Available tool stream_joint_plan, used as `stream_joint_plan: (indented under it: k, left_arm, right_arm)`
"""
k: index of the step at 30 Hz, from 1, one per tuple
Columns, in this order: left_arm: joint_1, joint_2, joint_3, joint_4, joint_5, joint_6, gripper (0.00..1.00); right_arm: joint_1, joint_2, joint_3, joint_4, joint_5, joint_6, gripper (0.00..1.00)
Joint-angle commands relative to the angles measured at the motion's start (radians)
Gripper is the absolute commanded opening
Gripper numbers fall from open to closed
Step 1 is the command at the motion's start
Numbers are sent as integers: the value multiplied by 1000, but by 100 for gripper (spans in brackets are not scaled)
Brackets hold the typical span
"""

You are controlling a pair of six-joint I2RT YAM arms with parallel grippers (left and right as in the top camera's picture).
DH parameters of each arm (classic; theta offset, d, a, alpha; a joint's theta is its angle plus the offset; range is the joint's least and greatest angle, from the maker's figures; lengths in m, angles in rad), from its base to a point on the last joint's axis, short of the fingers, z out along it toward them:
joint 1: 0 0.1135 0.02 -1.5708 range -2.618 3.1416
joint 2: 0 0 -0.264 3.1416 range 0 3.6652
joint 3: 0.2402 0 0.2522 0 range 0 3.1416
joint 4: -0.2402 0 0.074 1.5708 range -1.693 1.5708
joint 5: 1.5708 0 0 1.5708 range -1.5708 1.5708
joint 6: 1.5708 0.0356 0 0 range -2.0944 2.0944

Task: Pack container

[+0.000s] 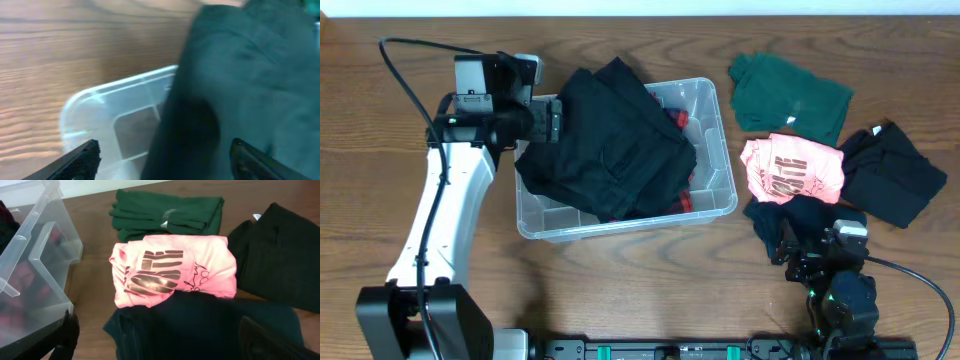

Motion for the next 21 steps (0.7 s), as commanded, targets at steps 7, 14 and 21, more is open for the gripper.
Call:
stream_joint_plan:
  k: [7,14,21]
  left_arm:
    - [0,16,22,-88,156,70,83]
    - [0,91,21,-88,140,91,78]
    - [0,160,21,-80,137,91,65]
  right_arm:
    - [7,-5,-3,0,6,13,99]
    - [7,-5,-3,0,6,13,99]
    - [7,-5,-3,0,6,13,99]
